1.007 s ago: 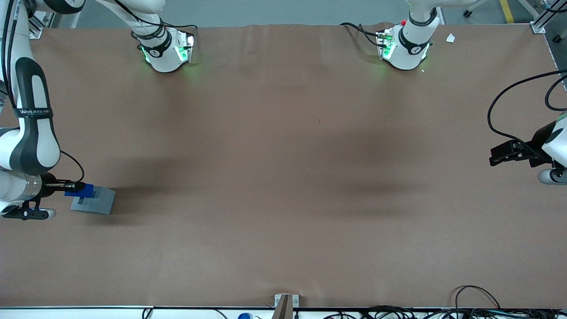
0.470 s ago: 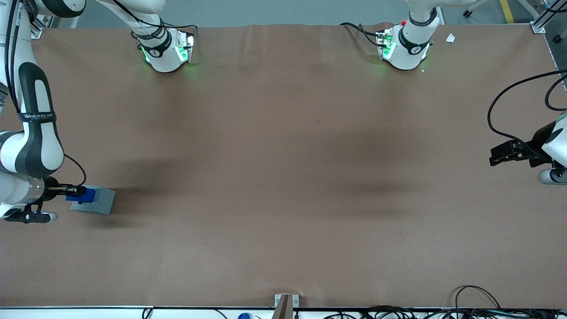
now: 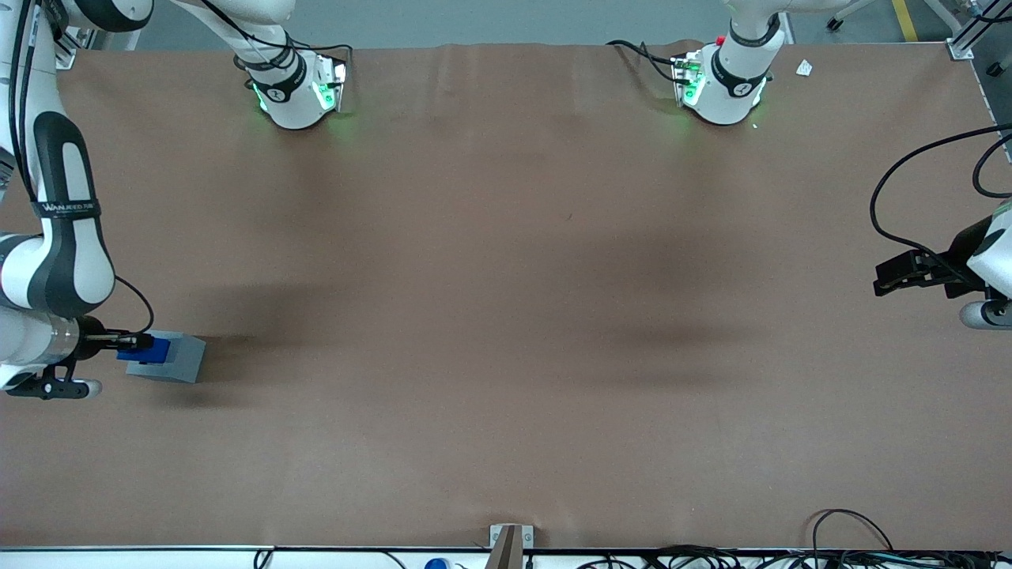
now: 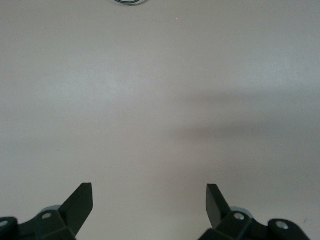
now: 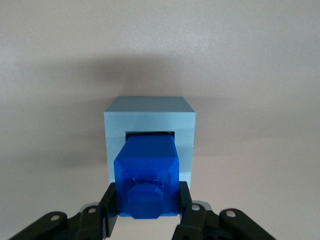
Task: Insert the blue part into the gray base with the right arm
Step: 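Lower the blue cube into the gray base's hole, then open the right gripper and raise it away from the base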
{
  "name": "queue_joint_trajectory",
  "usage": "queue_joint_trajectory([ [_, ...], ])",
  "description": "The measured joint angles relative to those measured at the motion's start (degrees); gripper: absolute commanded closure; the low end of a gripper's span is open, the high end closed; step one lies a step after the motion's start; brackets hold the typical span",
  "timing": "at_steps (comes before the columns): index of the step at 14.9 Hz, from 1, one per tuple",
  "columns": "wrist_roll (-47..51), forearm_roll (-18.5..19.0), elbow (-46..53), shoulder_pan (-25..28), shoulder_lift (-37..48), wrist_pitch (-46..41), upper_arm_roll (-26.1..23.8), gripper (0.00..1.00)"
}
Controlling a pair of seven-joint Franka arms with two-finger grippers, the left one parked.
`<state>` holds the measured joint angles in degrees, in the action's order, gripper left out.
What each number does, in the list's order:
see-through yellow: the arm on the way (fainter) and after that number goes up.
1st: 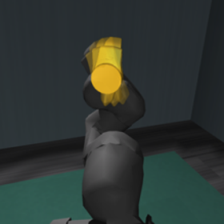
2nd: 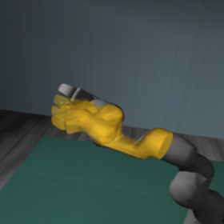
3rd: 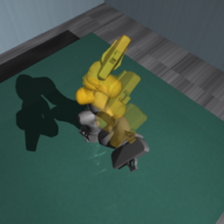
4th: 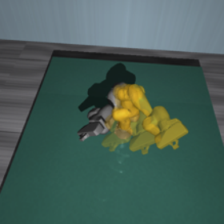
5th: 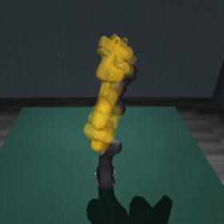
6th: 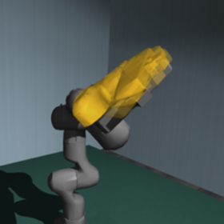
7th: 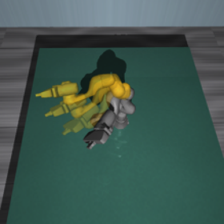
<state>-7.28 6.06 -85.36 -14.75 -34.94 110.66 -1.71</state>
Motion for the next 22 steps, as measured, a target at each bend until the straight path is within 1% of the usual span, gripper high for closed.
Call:
queue_joint_trajectory([
  [5,0.03,0.0,0.05,-0.01,-0.97,0.96,0.01,0.97],
  [6,0.04,0.0,0.05,-0.01,-0.96,0.96,0.01,0.88],
  [7,0.04,-0.01,0.05,-0.01,-0.97,0.96,0.01,0.54],
  [8,0.06,-0.01,0.05,-0.01,-0.97,0.96,0.01,0.15],
  [9,0.13,-0.08,0.05,-0.01,-0.97,0.96,0.01,0.02],
  [10,0.26,-0.58,0.04,-0.06,-1.04,1.18,0.01,0.0],
  [13,0.24,-3.35,0.05,-0.65,-1.52,2.63,0.02,0.0],
  [15,0.19,-3.81,0.79,-0.92,-1.47,2.8,-0.03,0.0],
  [17,0.19,-3.83,2.91,-0.86,-0.42,1.05,-0.49,0.0],
  [19,0.2,-3.84,4.67,-0.36,3.39,-2.87,-1.31,0.0],
  [22,0.28,-3.95,5.2,1.19,11.83,-8.49,-1.88,0.0],
])
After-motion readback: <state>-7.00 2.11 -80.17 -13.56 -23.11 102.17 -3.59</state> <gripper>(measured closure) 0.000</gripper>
